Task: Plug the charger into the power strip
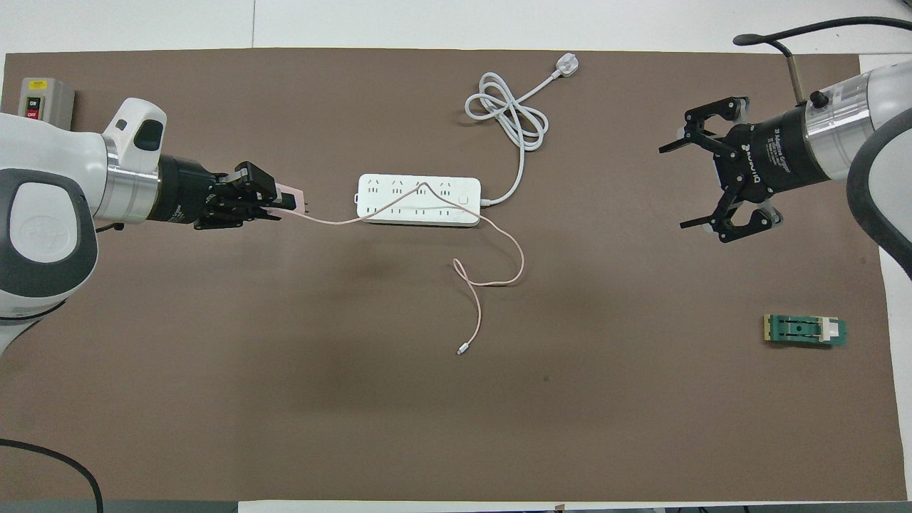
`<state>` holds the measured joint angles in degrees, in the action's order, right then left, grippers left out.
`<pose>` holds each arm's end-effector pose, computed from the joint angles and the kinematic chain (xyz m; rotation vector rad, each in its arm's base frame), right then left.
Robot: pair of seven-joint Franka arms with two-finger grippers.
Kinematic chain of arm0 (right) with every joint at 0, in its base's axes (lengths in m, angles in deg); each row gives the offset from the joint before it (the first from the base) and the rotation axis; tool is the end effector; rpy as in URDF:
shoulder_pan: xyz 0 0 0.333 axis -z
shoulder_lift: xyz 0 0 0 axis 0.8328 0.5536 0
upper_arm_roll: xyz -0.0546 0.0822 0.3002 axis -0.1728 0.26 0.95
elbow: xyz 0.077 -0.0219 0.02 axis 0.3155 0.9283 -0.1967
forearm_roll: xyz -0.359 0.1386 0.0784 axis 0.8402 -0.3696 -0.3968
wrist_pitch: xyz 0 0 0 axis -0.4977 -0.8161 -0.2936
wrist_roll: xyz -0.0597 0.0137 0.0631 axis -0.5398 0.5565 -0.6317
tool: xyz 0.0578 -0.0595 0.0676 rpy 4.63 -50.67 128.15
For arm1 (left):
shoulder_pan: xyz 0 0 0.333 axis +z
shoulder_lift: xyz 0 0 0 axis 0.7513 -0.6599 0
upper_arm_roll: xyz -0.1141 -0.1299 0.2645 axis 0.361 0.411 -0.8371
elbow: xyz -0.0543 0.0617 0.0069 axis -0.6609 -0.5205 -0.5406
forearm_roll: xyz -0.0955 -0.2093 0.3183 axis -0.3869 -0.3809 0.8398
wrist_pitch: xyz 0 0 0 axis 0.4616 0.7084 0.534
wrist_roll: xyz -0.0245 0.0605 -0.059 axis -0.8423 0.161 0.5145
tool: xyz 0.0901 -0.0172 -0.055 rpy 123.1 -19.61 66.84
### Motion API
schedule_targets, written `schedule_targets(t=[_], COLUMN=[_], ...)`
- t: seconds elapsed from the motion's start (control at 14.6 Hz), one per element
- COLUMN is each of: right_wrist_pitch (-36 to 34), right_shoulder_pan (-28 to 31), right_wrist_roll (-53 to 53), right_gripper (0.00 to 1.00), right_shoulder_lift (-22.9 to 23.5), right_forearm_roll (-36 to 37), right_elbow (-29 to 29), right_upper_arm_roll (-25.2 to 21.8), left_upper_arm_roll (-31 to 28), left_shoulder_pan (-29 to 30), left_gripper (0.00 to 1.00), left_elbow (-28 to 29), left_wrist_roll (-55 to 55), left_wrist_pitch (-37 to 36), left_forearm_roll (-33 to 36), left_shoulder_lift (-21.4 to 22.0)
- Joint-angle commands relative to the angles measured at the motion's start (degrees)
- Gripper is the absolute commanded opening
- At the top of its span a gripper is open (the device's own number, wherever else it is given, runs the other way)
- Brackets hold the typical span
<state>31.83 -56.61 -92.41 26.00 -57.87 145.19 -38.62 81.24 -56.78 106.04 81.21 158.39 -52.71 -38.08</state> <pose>0.6001 0.0491 0.5391 -2.2553 1.5854 0.4284 0.5751 -0.1215 0.4692 2.5354 0.2975 -0.1156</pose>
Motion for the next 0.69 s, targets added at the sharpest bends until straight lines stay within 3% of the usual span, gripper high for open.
schedule_targets(t=[0.0,0.48,0.62], right_wrist_pitch=[-2.3,-5.1,-4.8], right_shoulder_pan=[0.7,1.8,1.9], right_wrist_roll=[12.2,44.3,51.9], right_gripper=[1.0,1.0,1.0], right_shoulder_lift=[-1.8,-4.2,-4.6], right_forearm_roll=[6.2,17.5,21.0], right_elbow=[0.5,0.6,0.6], right_upper_arm_roll=[0.6,0.6,0.7], left_upper_arm_roll=[0.1,0.3,0.4], left_shoulder_pan=[1.3,0.8,1.0], left_gripper=[0.0,0.0,0.0], left_elbow=[-1.6,-1.4,-1.5], left_wrist_roll=[3.8,12.1,22.9], left_wrist_pitch=[-3.2,1.7,2.5], left_forearm_roll=[6.4,15.4,16.7], left_shoulder_lift=[0.7,0.5,0.3])
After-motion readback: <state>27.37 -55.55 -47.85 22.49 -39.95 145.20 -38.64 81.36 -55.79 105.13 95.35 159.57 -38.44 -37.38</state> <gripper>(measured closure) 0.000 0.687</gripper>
